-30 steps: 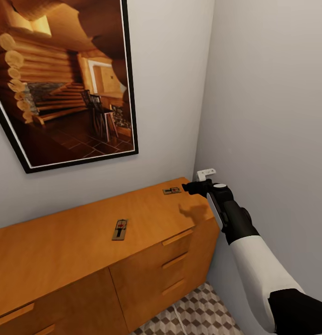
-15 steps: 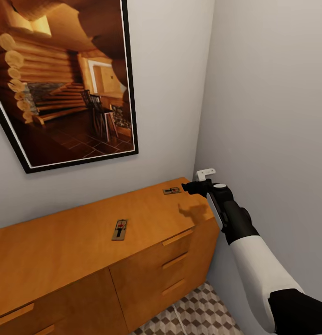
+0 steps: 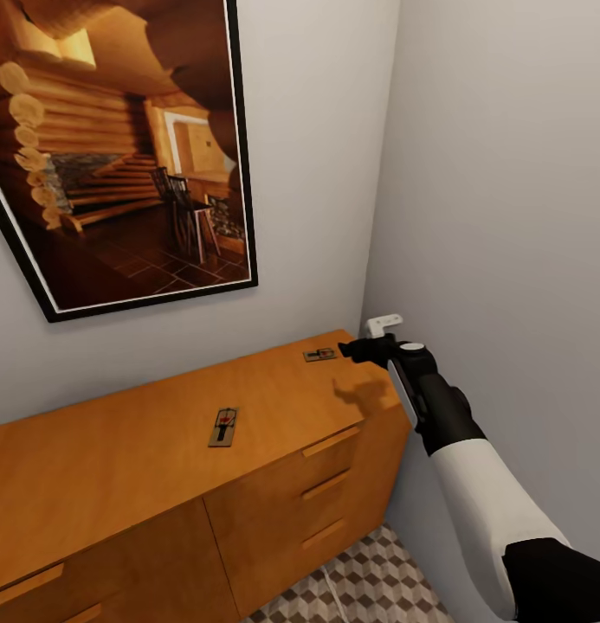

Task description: Take the four mousetraps from the cabinet in the bathroom and place them on the bathroom floor. Make sure all four end up on the same floor surface, and ensure that at least two of them are either under or directly next to the same bathroom sink.

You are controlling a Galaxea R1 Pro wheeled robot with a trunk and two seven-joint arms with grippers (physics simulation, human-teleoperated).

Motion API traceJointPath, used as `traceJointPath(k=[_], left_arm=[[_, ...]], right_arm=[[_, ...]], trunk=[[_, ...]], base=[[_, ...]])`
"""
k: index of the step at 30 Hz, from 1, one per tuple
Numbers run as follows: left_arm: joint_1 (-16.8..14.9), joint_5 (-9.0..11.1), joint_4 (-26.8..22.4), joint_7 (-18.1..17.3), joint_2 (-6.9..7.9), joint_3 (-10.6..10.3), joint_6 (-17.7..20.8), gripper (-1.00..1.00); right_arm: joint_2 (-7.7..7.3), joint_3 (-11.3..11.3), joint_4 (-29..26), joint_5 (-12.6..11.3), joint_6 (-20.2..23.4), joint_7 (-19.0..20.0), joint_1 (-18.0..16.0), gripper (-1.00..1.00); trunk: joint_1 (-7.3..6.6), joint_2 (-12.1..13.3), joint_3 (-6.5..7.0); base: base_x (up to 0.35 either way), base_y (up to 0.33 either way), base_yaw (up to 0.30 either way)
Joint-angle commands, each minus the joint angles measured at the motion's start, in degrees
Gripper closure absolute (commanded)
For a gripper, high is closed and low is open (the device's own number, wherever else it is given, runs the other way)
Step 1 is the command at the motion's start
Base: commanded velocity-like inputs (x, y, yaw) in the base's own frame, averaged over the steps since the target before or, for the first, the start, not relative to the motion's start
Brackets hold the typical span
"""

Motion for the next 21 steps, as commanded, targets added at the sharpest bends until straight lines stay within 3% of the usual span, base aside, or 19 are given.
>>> traceJointPath(k=[1, 7, 15, 21], left_arm=[[-0.1, 0.5, 0.1, 0.0, -0.03, -0.5, -0.2, -1.0], [-0.1, 0.5, 0.1, 0.0, -0.04, -0.5, -0.2, -1.0], [-0.1, 0.5, 0.1, 0.0, 0.03, -0.5, -0.2, -1.0], [-0.1, 0.5, 0.1, 0.0, 0.04, -0.5, -0.2, -1.0]], right_arm=[[-0.04, -0.1, -0.1, 0.6, 0.2, 1.7, 0.0, -1.0], [-0.22, -0.1, 1.2, 0.9, 0.1, 6.5, 0.0, -1.0], [-1.11, -0.1, 3.6, 4.0, -4.7, 10.9, 0.0, -1.0], [-1.91, -0.1, 4.0, 5.2, -5.5, 14.2, 0.0, -1.0]], trunk=[[0.0, 0.0, -0.06], [0.0, 0.0, -0.06], [0.0, 0.0, -0.06], [0.0, 0.0, -0.06]], base=[[0.0, 0.0, 0.0], [0.0, 0.0, 0.0], [0.0, 0.0, 0.0], [0.0, 0.0, 0.0]])
